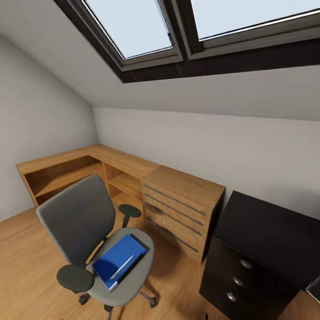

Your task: In the bedroom, organize the workspace by keeping the computer under the desk, ensuring the monitor is on the desk, placing the keyboard on the desk next to the monitor, placing the mouse on the desk next to the keyboard, moving the folder from the swivel chair onto the desk next to the mouse, stacking the notebook on top of the folder with the pen on top of the notebook, and positioning the swivel chair next to the desk.

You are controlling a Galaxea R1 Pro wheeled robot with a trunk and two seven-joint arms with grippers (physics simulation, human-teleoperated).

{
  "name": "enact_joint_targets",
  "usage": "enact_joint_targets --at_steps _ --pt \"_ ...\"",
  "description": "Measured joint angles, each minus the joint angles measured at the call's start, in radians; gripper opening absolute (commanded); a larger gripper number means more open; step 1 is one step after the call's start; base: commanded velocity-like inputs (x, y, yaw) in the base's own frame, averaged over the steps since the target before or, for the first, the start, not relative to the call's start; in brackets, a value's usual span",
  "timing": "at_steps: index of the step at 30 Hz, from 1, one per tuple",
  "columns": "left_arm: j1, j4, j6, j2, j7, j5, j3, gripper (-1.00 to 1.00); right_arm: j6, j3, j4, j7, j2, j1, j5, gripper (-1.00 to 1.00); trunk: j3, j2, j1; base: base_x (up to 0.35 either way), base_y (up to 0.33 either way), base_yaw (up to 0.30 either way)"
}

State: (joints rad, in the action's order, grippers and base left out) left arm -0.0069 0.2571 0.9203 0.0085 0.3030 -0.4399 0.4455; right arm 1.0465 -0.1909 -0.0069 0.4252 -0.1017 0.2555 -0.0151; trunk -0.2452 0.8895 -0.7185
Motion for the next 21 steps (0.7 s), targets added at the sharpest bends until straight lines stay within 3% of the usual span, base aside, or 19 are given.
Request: enact_joint_targets --at_steps 5,17,21 --pt "0.0 0.0 -0.001 0.0 -0.002 0.0 0.001 1.0 0.0 -0.001 0.001 0.0 -0.001 0.0 0.0 1.0 0.0 0.0 0.0 -0.073 0.055 0.286" --pt "0.0 0.001 -0.004 0.0 -0.004 -0.004 -0.001 1.0 0.0 -0.004 0.007 -0.023 -0.001 0.0 0.0 1.0 -0.001 0.0 0.0 -0.239 0.221 0.283" --pt "0.0 0.001 -0.003 0.0 0.001 -0.005 -0.005 1.0 0.0 -0.004 0.008 -0.038 0.0 0.0 0.0 1.0 -0.003 0.0 0.0 -0.099 0.077 0.277"
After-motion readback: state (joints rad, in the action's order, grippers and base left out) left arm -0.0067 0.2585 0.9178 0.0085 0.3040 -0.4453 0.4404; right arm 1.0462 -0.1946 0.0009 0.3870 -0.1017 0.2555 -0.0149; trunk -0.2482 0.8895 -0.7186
